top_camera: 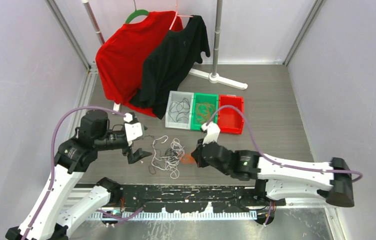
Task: Untangle the cables
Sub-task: Untie the cable.
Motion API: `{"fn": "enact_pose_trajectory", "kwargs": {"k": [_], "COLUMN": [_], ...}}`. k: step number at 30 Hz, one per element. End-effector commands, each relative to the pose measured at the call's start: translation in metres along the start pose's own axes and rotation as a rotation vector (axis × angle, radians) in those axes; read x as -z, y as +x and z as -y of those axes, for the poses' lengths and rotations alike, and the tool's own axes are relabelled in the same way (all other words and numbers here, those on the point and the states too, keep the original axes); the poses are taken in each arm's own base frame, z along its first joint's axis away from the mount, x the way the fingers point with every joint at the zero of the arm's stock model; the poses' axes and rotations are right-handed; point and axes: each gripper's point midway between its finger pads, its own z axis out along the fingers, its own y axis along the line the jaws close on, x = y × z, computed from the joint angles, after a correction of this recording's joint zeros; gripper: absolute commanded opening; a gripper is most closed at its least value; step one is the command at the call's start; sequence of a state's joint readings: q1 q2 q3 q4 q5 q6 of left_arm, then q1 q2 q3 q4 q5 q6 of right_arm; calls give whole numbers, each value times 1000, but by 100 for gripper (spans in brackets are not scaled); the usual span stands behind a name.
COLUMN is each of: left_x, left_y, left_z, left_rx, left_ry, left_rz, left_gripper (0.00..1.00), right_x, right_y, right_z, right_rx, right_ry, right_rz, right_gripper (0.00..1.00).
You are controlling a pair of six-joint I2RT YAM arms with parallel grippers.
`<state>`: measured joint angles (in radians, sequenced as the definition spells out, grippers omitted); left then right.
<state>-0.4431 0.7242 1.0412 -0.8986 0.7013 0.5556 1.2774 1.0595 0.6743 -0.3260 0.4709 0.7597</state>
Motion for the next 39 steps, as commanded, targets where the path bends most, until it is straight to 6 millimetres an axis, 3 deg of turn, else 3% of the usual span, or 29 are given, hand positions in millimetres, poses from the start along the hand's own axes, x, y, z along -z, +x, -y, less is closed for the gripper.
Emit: {"fn": "enact_pose_trajectory", "kwargs": {"k": [1, 6, 10, 14, 18, 20, 25, 27, 31, 39], "left_x": [0, -4, -9, -13, -13, -12, -8, -7, -5, 3], "left_y": [-23, -31, -37, -47, -54, -51, -40, -36, -30, -38], "left_z": [-2, -3, -5, 3, 4, 3, 9, 9, 6, -7], "left_rx": [-52, -42, -37, -37, -78, -100, -128, -142, -182, -201], "left_ry": [-11, 1, 16, 53, 39, 25, 33, 24, -4, -88], "left_rz": [105, 145, 163, 181, 197, 193, 157, 147, 127, 130], "left_gripper": [97, 97, 94, 91, 88, 78, 28, 20, 12, 8], "right_x": [58, 105, 127, 133, 124, 119, 115, 115, 112, 104], "right_y": [-81, -133, -157, -171, -171, -168, -166, -166, -162, -143], "right_z": [-41, -83, -120, -151, -166, -171, -164, -157, -136, -72], "right_rx": [-28, 9, 29, 26, 18, 11, -7, -13, -22, -92], "right_ry": [-164, -312, -435, -528, -557, -568, -548, -528, -461, -271], "right_rz": [153, 186, 179, 178, 160, 155, 168, 180, 201, 242], "right_gripper": [1, 1, 1, 1, 1, 1, 1, 1, 1, 1]}}
